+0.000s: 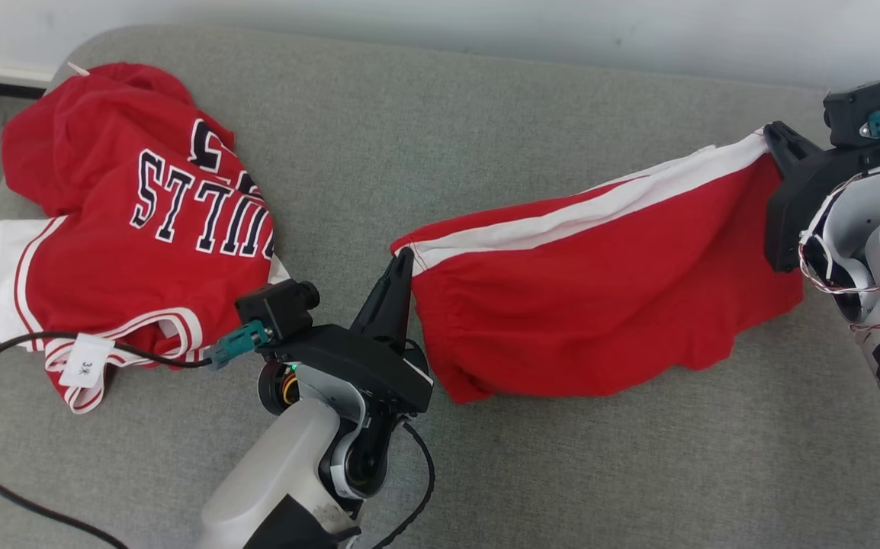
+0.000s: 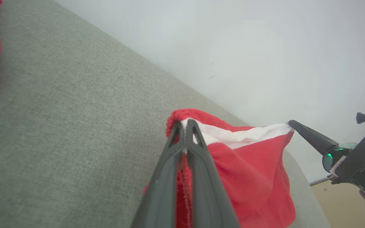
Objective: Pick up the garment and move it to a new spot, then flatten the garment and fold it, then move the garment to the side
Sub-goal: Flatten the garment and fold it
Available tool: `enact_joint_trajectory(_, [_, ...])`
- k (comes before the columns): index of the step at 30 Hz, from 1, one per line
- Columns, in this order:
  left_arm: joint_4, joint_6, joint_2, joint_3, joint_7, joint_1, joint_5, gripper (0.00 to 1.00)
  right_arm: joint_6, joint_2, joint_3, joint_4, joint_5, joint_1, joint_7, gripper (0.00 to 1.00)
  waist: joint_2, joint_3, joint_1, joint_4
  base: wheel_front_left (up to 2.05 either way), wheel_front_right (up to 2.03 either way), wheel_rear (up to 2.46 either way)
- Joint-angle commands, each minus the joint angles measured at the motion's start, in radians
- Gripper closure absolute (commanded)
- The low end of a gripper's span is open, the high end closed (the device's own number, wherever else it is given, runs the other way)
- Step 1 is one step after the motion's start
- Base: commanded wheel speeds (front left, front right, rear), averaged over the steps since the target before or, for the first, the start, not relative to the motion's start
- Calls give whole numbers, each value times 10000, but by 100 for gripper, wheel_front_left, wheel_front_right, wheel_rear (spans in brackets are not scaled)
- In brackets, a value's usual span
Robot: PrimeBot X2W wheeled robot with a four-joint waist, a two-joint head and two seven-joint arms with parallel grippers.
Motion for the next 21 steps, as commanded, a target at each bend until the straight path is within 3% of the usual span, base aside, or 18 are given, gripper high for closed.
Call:
enact_joint_trajectory(1, [79, 70, -4, -81, -75, -97, -172, 100, -22, 55, 58, 177, -91, -117, -126, 100, -2, 195, -2, 158, 0, 0, 0])
enact_joint_trajectory(7, [488, 270, -2, -822, -221, -604, -733, 98, -22, 368, 220, 1488, -110, -771, -980, 100, -2, 287, -2, 266, 0, 0, 0])
enact_joint_trajectory(8, [507, 280, -4, -912, -229, -659, -831, 72, -22, 421, 230, 1643, -90, -874, -1063, 100, -2, 291, -2, 283, 0, 0, 0])
enact_joint_trajectory(9, [516, 295, -5, -1001, -235, -704, -895, 0, -22, 462, 205, 1799, -51, -974, -1153, 100, -2, 300, -2, 299, 0, 0, 0])
enact_joint_trajectory(10, [523, 325, -4, -1079, -241, -721, -967, 0, -22, 500, 157, 1943, -31, -1062, -1268, 100, -2, 313, -2, 317, 0, 0, 0])
enact_joint_trajectory(11, [496, 356, -3, -1089, -243, -755, -1017, 0, -22, 549, 169, 2071, -63, -1131, -1395, 75, -2, 328, -2, 338, 0, 0, 0])
enact_joint_trajectory(12, [446, 372, -1, -1074, -246, -774, -1038, 0, -22, 606, 185, 2165, -57, -1195, -1535, 0, -2, 348, -2, 369, 0, 0, 0])
enact_joint_trajectory(17, [98, 452, -2, -573, -237, -482, -580, 0, -22, 426, 118, 2703, -527, -1717, -2476, 0, -2, 316, -2, 507, 0, 0, 0])
enact_joint_trajectory(21, [-641, 340, -3, 456, -233, 43, 799, 0, -22, 929, -292, 3189, -481, -1894, -3397, 0, -2, 95, -2, 604, 0, 0, 0])
